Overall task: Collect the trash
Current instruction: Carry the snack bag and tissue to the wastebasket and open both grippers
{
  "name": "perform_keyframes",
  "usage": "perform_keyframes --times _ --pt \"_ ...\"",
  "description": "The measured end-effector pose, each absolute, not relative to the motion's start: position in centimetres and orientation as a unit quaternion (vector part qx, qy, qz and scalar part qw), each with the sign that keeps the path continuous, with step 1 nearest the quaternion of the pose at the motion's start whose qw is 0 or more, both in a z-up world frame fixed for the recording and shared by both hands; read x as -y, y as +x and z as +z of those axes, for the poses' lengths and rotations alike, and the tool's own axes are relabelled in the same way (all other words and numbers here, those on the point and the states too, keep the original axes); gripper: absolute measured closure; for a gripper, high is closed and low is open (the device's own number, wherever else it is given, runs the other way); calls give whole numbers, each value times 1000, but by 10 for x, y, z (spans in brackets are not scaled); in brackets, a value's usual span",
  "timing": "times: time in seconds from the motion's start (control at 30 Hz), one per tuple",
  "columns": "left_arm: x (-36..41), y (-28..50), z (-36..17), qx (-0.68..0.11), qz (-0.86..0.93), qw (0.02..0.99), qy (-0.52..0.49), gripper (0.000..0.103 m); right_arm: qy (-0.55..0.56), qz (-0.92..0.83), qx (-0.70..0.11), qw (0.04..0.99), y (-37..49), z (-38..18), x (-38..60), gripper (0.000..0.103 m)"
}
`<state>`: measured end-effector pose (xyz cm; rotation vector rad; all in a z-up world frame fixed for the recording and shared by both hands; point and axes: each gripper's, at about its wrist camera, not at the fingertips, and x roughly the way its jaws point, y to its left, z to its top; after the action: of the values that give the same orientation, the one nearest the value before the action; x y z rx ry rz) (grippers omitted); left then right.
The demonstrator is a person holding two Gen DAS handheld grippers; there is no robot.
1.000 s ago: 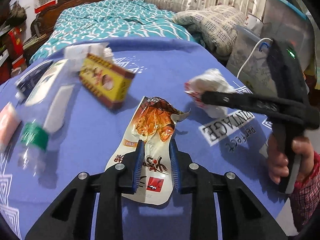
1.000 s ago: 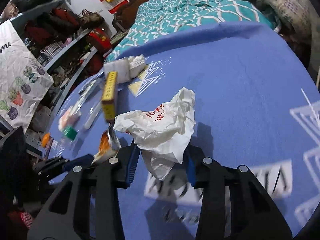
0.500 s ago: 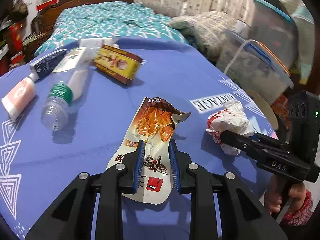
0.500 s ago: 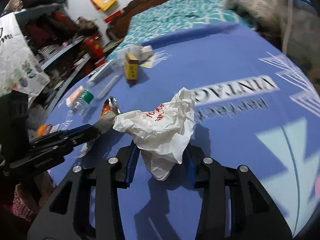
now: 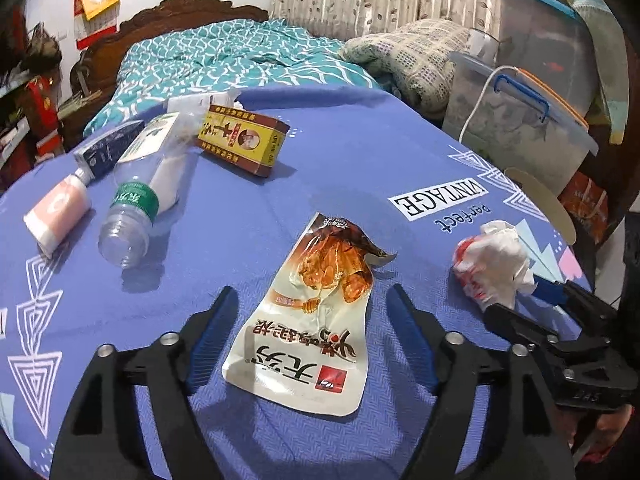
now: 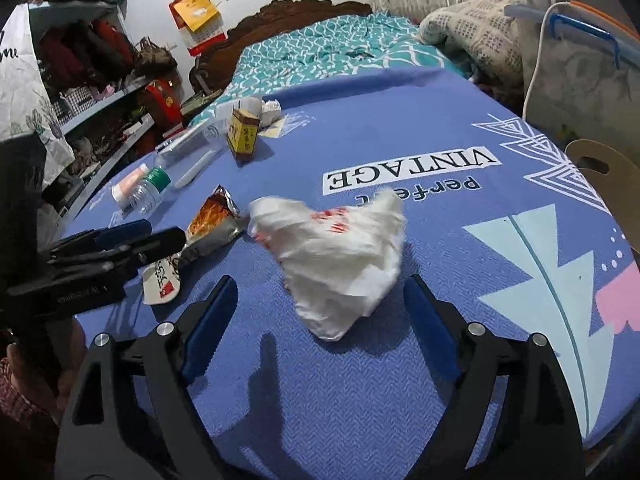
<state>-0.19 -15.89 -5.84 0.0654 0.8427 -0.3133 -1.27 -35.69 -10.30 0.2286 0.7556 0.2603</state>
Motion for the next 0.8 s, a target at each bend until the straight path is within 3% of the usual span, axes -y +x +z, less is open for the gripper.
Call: perform_keyframes --times 0.27,0.33,0.37,0.4,0.43,0.53,0.8 --pt "168 7 -76 -431 -150 889 42 22 124 119 -366 915 -5 -105 363 16" --pt "170 8 -79 -433 -150 887 46 46 124 116 -371 913 -1 -110 363 16" --pt "171 9 -81 -433 -151 887 52 59 124 115 -372 913 1 -112 364 24" --pt "172 8 -79 -429 -155 888 55 72 119 115 -371 914 2 -113 364 35" --pt "176 6 -73 -418 -163 892 62 78 116 124 -374 912 4 -113 363 59" --pt "189 6 -63 -409 -194 889 71 79 125 129 -363 915 2 -109 370 64" --pt "267 44 -32 -428 -354 830 40 80 171 49 -321 930 -9 -97 452 64"
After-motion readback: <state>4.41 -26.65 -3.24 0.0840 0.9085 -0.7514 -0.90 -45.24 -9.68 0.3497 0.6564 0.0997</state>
